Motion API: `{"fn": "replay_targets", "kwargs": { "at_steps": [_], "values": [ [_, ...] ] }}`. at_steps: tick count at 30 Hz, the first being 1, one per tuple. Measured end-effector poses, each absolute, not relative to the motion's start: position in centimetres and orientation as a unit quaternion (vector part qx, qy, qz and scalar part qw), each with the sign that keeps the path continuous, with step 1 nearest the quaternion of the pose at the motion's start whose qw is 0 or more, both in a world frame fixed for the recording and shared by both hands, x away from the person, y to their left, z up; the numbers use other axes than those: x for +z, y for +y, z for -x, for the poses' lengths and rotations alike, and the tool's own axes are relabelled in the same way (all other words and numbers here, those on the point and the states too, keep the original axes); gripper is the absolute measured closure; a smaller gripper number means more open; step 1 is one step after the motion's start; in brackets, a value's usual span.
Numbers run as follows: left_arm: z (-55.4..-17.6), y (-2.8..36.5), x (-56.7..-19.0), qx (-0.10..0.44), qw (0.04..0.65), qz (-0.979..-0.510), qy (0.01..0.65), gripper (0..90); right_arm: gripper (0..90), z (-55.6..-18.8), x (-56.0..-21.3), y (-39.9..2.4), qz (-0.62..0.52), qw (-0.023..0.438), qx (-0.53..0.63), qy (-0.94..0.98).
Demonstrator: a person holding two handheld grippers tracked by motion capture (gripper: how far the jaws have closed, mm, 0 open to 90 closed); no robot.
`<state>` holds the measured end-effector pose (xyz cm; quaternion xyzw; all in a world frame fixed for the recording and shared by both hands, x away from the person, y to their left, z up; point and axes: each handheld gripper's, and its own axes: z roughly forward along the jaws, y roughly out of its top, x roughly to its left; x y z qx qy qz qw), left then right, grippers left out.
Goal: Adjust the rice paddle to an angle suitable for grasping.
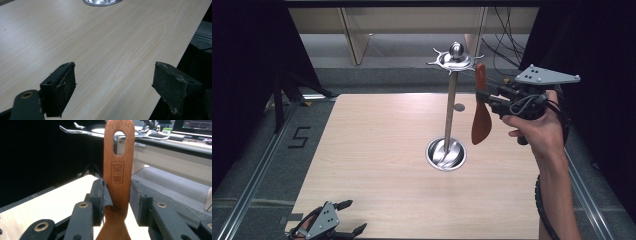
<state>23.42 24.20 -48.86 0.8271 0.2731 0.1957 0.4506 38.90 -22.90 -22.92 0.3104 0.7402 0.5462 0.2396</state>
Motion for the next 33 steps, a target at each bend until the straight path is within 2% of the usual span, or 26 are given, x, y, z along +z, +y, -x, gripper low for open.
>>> {"fn": "replay_targets", "kwargs": {
  "at_steps": [25,33],
  "values": [
    [-23.4,24.2,-48.8,0.197,0.451,-0.827,0.271,17.8,66.7,-40.1,-23.3,-22.2,-0.319,0.225,0.547,0.741],
    [-23.4,24.2,-48.9,0.2,0.449,-0.828,0.269,17.8,62.5,-39.9,-23.8,-22.7,-0.326,0.222,0.547,0.738]
  ]
}}
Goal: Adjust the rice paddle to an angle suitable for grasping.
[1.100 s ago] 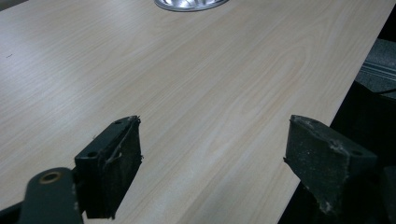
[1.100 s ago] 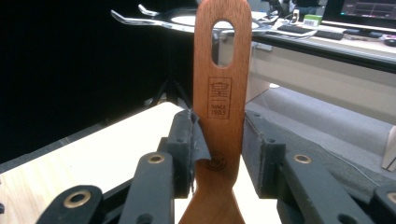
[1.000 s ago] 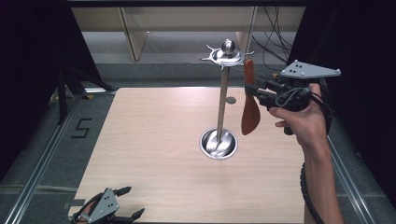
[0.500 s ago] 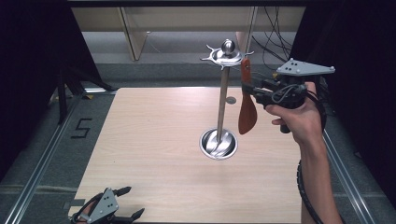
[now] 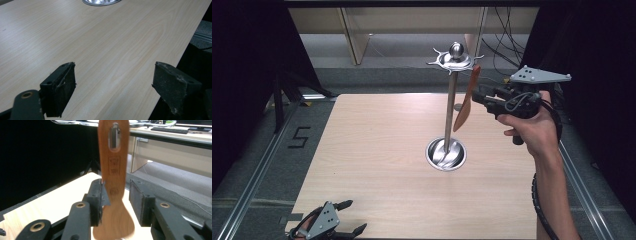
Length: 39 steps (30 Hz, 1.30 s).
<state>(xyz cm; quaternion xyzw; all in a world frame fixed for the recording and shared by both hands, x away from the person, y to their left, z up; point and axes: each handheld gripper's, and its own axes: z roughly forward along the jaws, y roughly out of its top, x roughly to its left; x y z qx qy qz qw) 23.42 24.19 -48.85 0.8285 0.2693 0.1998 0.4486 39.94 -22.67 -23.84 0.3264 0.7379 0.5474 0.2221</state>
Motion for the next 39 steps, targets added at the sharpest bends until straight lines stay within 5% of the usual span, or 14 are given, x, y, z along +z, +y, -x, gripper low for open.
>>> {"fn": "replay_targets", "kwargs": {
  "at_steps": [20,39],
  "values": [
    [-23.4,24.2,-48.8,0.193,0.445,-0.83,0.275,17.8,49.7,-35.7,-26.2,-25.4,-0.322,0.25,0.562,0.72],
    [-23.4,24.2,-48.8,0.198,0.446,-0.83,0.271,17.8,45.3,-35.1,-32.0,-25.5,-0.352,0.226,0.536,0.733]
  ]
}}
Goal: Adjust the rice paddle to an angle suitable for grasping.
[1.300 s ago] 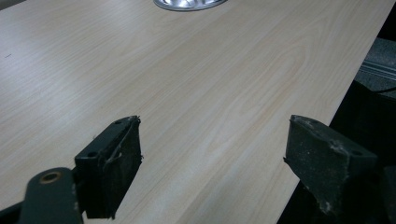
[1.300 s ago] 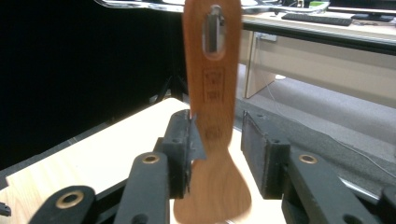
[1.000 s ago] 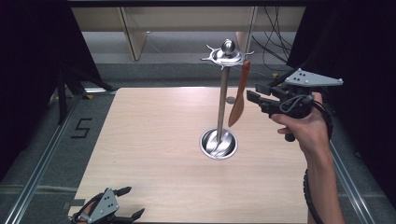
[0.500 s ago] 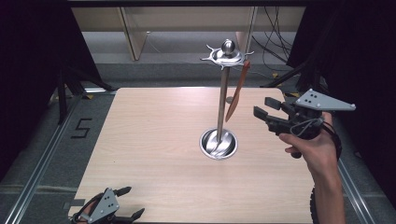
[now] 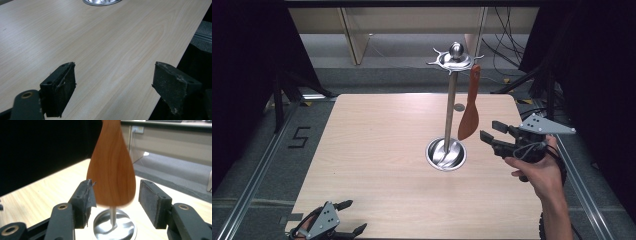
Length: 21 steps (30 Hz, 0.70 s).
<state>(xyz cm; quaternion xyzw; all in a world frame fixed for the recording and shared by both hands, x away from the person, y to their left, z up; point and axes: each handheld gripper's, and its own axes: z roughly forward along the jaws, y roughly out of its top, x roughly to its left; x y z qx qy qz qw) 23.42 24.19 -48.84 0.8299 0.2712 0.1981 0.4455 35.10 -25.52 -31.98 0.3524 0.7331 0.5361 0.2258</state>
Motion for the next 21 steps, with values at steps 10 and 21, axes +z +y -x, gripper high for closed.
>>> {"fn": "replay_targets", "kwargs": {
  "at_steps": [10,21],
  "values": [
    [-23.6,24.1,-48.8,0.202,0.447,-0.83,0.266,17.8,43.9,-35.4,-34.2,-25.5,-0.36,0.228,0.517,0.742],
    [-23.8,24.0,-48.7,0.2,0.451,-0.828,0.265,17.8,43.1,-34.8,-36.8,-25.5,-0.355,0.207,0.494,0.766]
  ]
}}
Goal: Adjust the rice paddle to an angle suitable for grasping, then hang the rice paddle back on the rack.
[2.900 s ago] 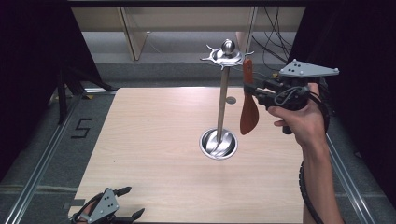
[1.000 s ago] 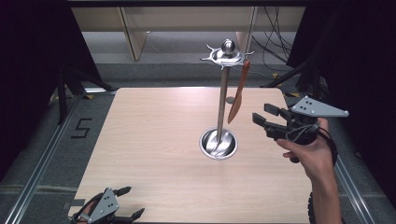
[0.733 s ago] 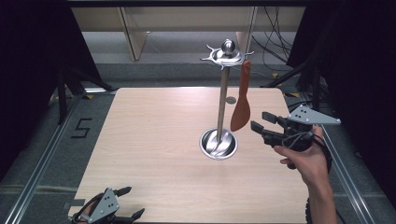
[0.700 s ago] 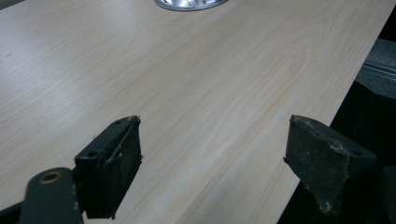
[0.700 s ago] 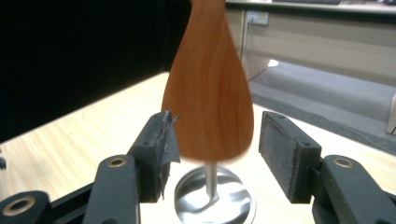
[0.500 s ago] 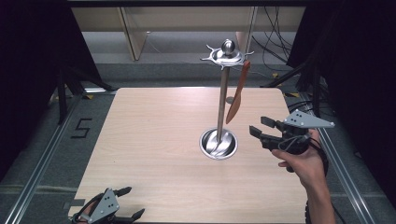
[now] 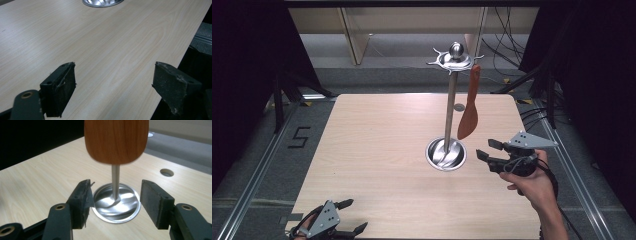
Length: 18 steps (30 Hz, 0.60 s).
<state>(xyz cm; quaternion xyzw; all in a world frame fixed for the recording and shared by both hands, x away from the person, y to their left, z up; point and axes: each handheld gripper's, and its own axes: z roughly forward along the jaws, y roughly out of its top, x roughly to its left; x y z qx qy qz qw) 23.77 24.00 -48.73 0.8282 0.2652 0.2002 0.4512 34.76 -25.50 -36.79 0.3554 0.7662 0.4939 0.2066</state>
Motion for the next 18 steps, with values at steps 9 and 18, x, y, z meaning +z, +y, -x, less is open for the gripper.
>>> {"fn": "replay_targets", "kwargs": {
  "at_steps": [9,18],
  "values": [
    [-23.6,24.1,-48.7,0.196,0.451,-0.827,0.274,17.8,42.0,-34.9,-38.7,-25.5,-0.367,0.194,0.476,0.775],
    [-23.5,24.2,-48.9,0.194,0.455,-0.822,0.28,17.8,41.9,-34.9,-40.2,-25.8,-0.381,0.177,0.456,0.784]
  ]
}}
